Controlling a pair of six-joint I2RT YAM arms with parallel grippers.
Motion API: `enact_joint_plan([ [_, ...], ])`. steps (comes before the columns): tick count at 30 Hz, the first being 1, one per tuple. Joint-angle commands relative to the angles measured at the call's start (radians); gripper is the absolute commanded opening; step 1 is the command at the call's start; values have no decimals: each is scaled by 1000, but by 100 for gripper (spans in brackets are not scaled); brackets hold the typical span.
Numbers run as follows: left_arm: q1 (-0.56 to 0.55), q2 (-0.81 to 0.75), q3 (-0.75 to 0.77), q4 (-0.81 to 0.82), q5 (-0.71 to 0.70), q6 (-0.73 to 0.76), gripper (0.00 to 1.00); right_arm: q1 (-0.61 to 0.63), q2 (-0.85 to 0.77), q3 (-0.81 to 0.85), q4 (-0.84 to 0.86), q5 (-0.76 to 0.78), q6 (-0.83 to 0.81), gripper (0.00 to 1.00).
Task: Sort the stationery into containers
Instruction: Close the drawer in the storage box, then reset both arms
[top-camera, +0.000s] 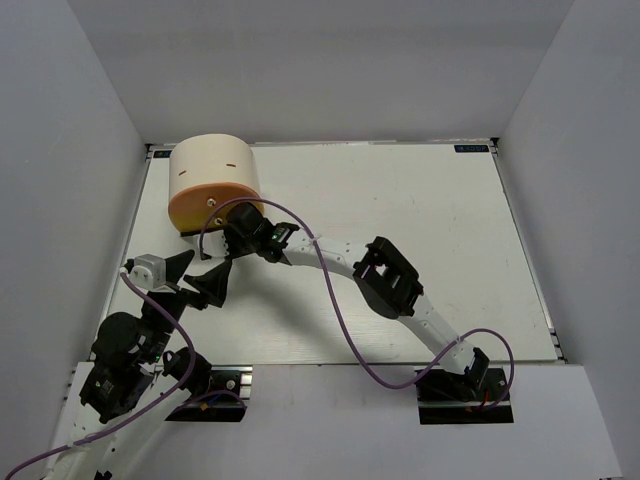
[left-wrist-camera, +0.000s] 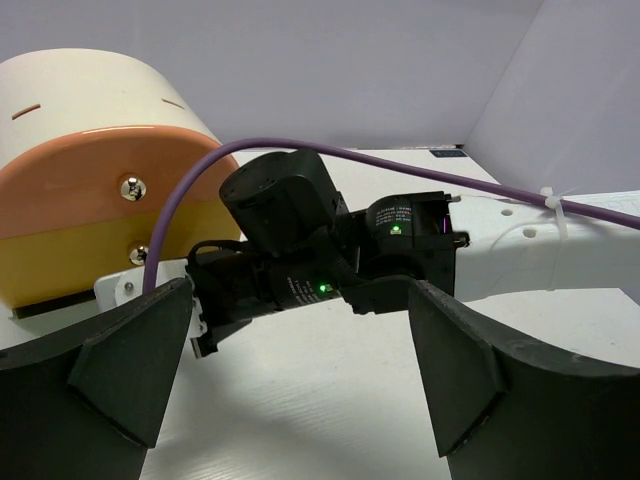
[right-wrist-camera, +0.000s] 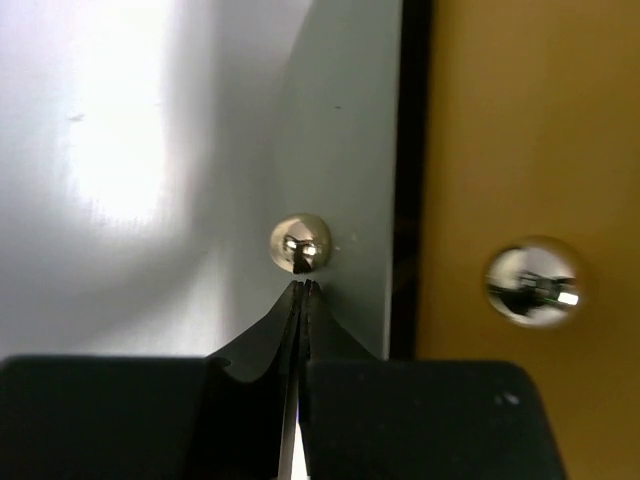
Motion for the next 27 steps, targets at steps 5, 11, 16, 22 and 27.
enact_joint_plan([
  [5, 7, 6, -2, 2, 15, 10, 99, -7, 10, -6, 145, 126, -6, 0],
  [11, 7, 6, -2, 2, 15, 10, 99, -4, 16, -19, 215, 158, -13, 0],
  [16, 17, 6, -2, 2, 15, 10, 99, -8, -12, -35, 132, 111, 2, 0],
  [22, 17, 6, -2, 2, 15, 10, 99, 4, -168, -108, -148, -170, 77, 0],
  [27, 17, -3, -11, 12, 51, 20, 99, -21, -348, -286, -173, -190, 238, 35],
])
